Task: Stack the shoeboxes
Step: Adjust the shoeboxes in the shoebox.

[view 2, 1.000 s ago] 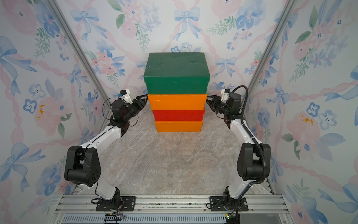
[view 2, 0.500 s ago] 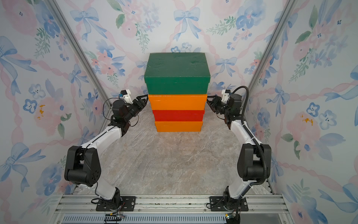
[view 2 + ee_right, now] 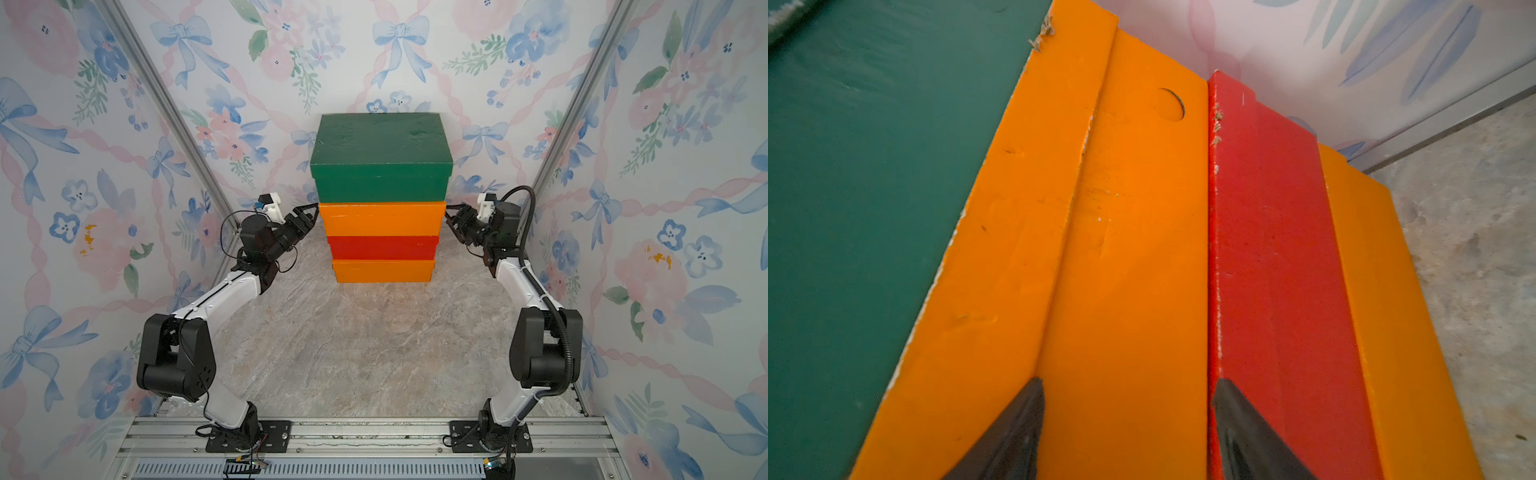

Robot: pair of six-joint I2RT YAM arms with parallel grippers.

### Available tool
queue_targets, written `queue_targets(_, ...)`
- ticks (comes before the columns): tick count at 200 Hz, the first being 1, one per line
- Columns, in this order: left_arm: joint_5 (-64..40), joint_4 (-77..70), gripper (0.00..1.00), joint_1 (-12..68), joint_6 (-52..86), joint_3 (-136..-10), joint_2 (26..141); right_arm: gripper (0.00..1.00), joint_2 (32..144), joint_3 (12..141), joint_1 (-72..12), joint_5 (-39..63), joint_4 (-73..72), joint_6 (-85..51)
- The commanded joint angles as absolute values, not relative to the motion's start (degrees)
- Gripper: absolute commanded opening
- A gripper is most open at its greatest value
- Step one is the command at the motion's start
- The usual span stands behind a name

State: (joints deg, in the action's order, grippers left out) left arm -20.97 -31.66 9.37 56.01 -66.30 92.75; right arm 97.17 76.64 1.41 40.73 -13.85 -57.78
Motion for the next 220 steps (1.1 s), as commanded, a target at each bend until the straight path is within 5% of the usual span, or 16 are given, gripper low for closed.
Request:
queue_targets(1, -26.3, -33.0, 0.75, 10.1, 54.6, -65.6, 90.3, 0.67, 95.1, 76.5, 0.5, 46.0, -14.6, -56.1)
queue_targets(220, -27.9, -33.0, 0.8, 8.0, 54.7, -66.0, 92.2, 0.7, 97.9, 78.6, 1.7, 46.0, -13.3, -55.9)
